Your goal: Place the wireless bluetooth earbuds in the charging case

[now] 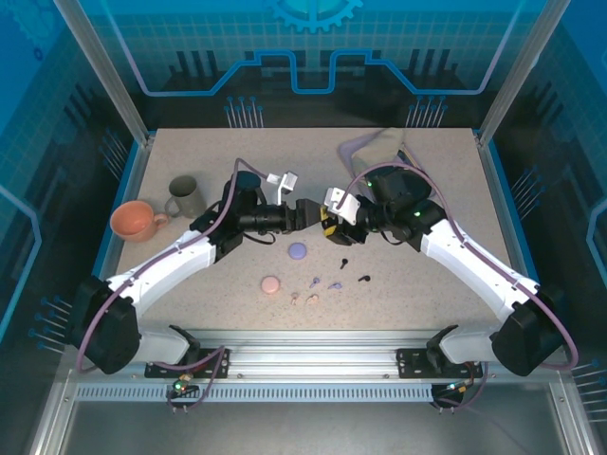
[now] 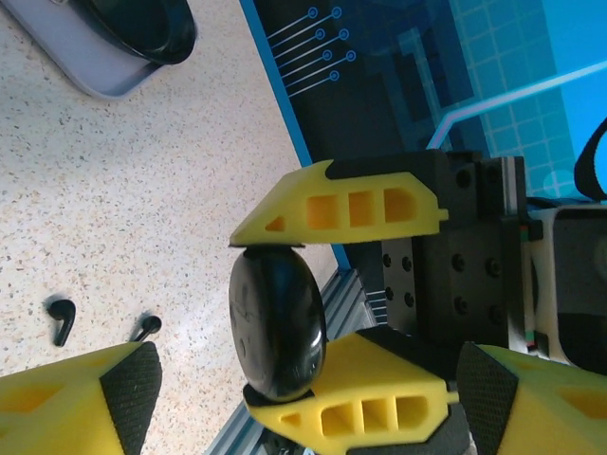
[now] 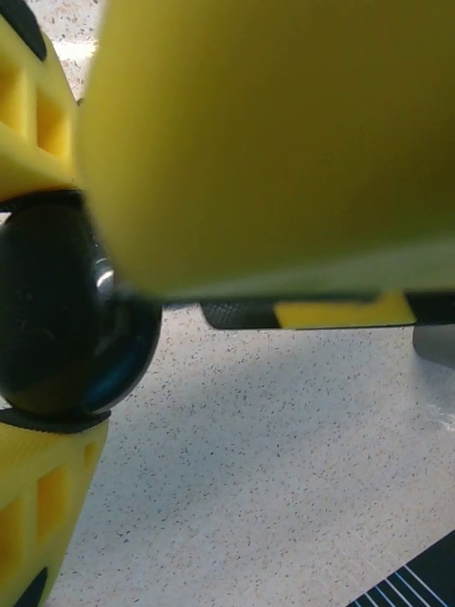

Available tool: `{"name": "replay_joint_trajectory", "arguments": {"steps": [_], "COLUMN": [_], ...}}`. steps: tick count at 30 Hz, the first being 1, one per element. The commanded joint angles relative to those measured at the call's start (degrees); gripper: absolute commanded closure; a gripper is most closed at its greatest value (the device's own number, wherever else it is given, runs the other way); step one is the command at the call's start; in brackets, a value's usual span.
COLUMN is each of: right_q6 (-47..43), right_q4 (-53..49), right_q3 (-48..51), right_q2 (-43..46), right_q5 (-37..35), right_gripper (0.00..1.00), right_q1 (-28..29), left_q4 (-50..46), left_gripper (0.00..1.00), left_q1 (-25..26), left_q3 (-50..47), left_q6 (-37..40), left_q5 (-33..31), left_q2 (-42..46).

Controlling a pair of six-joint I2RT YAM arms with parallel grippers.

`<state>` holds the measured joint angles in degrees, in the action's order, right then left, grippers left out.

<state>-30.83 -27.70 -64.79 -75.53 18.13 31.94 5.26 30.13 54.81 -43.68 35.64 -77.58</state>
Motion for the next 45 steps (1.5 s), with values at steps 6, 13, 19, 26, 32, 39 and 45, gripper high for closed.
{"name": "replay_joint_trajectory", "arguments": {"steps": [6,13,19,26,32,39,45], "right_q6": [0.69,0.9,1.56,1.43,1.43,1.37,1.27], "right_q4": [1.26,0.28,0.37,-0.3,-1.94,-5.22,-6.2], "right_q3": [-0.07,-0.68,-1.21,-2.41,-3.8,-5.42,-3.1], "right_q2": [1.32,1.09,1.0,0.21,-1.16,-1.27,4.59], "right_q5": [2.07,2.5,2.66,1.92,0.34,1.02,4.61], "right_gripper": [0.5,0.5,0.5,0.5,0.5,0.38,0.11], "right_q1": [1.36,1.37,1.34,1.31,1.32,0.52,-1.9], "left_q4": [1.03,-1.38,-2.99,-4.29,-5.26,-7.75,-8.74], "left_gripper": [0.25,0.42,0.47,0.53,0.74,0.91,0.97], "left_q1": [1.99,2.11,2.59,3.2,3.67,3.67,3.61], "left_q3": [3.79,4.61,4.82,5.44,6.53,7.0,5.52], "left_q6": [-0.37,1.34,2.79,4.02,5.13,8.8,16.04], "left_q5": [-0.61,-1.19,-1.43,-1.54,-1.52,-4.27,-9.52], "left_q2": [-2.97,-3.61,-4.54,-5.93,-6.49,-4.59,-1.21]}}
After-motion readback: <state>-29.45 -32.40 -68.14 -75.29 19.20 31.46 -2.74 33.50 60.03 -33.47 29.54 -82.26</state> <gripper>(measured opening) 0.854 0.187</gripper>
